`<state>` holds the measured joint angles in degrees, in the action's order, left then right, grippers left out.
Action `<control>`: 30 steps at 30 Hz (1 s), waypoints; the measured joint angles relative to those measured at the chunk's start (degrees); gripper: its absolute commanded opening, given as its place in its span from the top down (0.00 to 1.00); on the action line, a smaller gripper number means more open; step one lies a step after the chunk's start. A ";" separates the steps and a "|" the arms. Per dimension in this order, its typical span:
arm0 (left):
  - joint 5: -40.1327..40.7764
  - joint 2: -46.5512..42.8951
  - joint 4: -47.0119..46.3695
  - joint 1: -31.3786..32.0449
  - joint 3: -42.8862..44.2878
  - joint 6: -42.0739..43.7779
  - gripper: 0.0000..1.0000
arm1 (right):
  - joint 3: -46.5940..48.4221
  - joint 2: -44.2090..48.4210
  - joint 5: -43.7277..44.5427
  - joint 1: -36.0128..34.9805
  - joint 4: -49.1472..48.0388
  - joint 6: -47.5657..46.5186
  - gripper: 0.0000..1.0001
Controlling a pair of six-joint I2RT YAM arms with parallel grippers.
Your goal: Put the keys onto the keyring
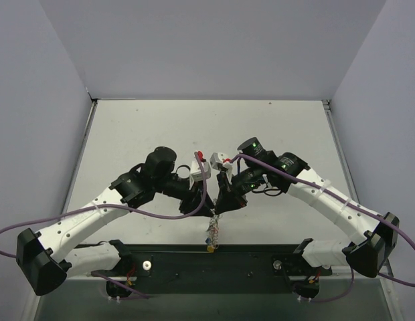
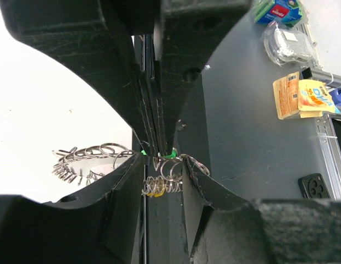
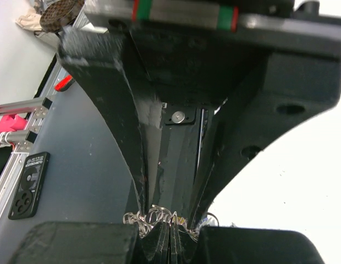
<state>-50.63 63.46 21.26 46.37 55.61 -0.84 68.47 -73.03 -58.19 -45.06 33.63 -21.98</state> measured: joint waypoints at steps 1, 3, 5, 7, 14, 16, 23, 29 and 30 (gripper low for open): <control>0.15 0.26 -0.11 0.17 0.00 -0.02 0.58 | 0.00 0.00 0.00 0.00 0.00 -0.02 1.00; 0.52 0.94 -0.11 0.59 0.00 -0.07 0.60 | 0.00 0.00 0.00 0.00 0.00 -0.02 1.00; 0.92 1.57 -0.11 0.98 0.00 -0.02 0.61 | 0.00 0.00 0.02 0.02 0.02 -0.02 1.00; 1.31 2.10 -0.11 1.38 0.00 -0.02 0.66 | 0.02 0.00 0.04 0.00 0.11 -0.04 1.00; 2.49 2.93 0.22 1.92 -0.04 0.04 1.00 | 0.02 0.02 0.17 0.00 0.98 -0.02 1.00; 2.64 3.19 0.20 1.99 -0.04 0.24 1.00 | 0.02 0.02 0.50 0.07 1.31 0.17 1.00; 3.23 3.34 0.17 2.40 -0.04 0.33 1.00 | 0.02 0.02 0.96 0.07 1.66 0.87 0.98; 5.55 2.23 -0.39 2.56 -0.57 0.46 1.00 | -0.46 0.79 1.42 0.07 0.22 2.40 0.69; 6.10 1.92 -0.55 2.56 -0.68 0.52 1.00 | -0.92 1.33 1.33 0.07 -0.50 3.28 0.67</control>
<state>-44.53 65.39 20.71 48.93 54.94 -0.32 67.55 -71.70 -56.86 -44.99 33.12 -18.70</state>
